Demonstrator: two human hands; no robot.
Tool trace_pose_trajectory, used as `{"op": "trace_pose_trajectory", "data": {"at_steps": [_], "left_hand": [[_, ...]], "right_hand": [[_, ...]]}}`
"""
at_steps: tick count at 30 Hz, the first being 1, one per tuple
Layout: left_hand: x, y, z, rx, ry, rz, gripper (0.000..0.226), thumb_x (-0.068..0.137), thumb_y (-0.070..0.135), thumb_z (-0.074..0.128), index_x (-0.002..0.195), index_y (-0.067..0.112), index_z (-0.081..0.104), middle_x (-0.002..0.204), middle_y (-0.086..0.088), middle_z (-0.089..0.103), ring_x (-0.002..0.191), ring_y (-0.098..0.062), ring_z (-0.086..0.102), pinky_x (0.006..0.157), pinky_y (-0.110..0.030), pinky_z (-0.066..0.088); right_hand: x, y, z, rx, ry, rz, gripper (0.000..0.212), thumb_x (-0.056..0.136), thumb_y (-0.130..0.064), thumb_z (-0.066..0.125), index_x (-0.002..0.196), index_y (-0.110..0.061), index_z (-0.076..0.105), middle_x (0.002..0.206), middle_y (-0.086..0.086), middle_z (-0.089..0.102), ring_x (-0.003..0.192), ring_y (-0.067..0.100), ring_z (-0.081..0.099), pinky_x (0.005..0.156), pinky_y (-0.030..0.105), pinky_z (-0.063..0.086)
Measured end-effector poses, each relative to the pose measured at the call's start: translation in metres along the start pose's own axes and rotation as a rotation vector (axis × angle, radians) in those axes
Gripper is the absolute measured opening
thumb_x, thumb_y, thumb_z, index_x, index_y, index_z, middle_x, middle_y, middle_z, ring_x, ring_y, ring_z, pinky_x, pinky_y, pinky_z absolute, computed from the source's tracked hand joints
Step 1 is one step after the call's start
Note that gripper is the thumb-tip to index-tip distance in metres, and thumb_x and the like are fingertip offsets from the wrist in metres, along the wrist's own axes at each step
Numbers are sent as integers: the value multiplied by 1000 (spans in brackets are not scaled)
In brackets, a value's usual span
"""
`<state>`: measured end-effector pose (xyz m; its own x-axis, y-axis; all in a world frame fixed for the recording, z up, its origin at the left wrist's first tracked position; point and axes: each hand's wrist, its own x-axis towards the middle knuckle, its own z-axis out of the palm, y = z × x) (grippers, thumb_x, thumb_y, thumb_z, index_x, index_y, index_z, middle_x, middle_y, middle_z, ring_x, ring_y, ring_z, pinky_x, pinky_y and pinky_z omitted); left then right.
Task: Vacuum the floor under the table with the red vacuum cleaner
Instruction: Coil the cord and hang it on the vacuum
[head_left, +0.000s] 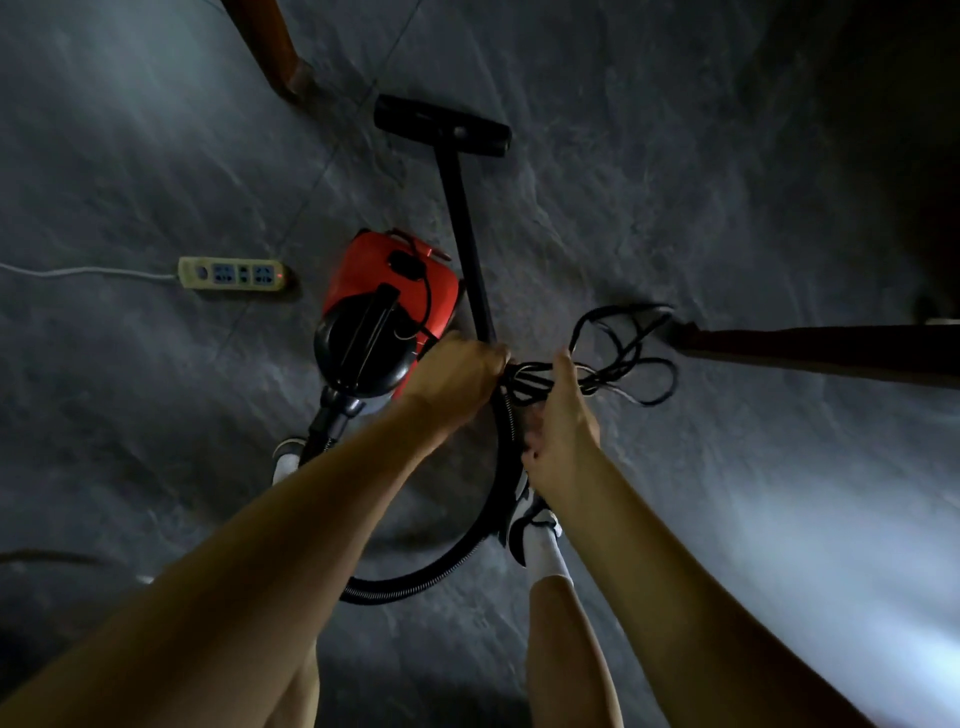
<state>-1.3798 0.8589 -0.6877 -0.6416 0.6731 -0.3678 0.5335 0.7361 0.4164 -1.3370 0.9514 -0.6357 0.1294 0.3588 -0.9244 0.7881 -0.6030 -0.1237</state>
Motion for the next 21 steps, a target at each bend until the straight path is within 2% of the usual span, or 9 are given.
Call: {"op": "trace_pose_trajectory", "data": {"at_steps": [3,5,6,8,10,12,14,18,21], "left_hand": [[-3,-9,4,90,-46,39,25,81,0,48,98,8,65,77,-14,71,73,-33,68,60,-30,48],[-3,-10,13,91,-139,40,29,91,8,43,116,11,57,102,-14,70,96,-33,63,78,-34,46],[-2,-9,16,86,-156,36,31,93,10,42,121,11,54,110,-14,68,101,-32,60,81,-35,45],[0,-10,17,135,-184,45,36,94,8,37,129,9,47,119,-15,63,108,-32,57,84,-33,42],[1,-18,23,135,-210,36,38,95,8,35,131,7,44,121,-13,63,110,-32,56,87,-32,39],[1,-29,32,103,-215,7,34,94,9,36,126,6,47,121,-10,62,108,-30,57,90,-30,35],[2,-38,40,72,-182,-20,31,93,9,39,123,8,48,122,-8,60,111,-28,55,100,-30,29],[-3,-55,65,157,-109,-159,51,89,17,49,136,10,32,138,-12,44,140,-32,25,117,-51,-3],[-23,-73,84,216,-46,-245,73,88,23,51,148,10,10,154,-21,21,146,-34,7,114,-57,-3]], "right_hand": [[-5,19,-17,-477,95,-537,46,91,-52,52,70,-13,65,62,-2,64,53,12,54,54,29,43],[-1,20,-22,-780,119,-1297,9,85,-22,60,83,-13,63,81,-3,63,78,14,58,73,29,47],[4,15,-17,-1015,60,-1442,29,77,-15,62,106,-11,61,104,3,62,104,20,55,94,32,44],[29,3,-6,-1488,-135,-1284,81,71,-18,64,144,-12,30,134,6,49,136,24,34,120,40,9],[52,-4,7,-1731,-236,-1159,94,74,-24,64,151,-18,10,110,5,64,114,22,56,120,39,11],[72,-3,18,-1754,-296,-1111,85,82,-29,61,150,-22,11,88,4,67,82,22,64,94,35,46],[82,-2,29,-1741,-245,-1137,67,88,-31,56,145,-18,22,94,8,67,78,25,64,69,33,51],[102,5,58,-1707,-149,-1135,40,95,-30,49,130,-12,41,96,9,65,77,23,62,65,31,48],[125,13,76,-1656,-50,-1095,33,97,-36,46,120,-12,46,98,10,67,80,27,65,69,35,53]]}}
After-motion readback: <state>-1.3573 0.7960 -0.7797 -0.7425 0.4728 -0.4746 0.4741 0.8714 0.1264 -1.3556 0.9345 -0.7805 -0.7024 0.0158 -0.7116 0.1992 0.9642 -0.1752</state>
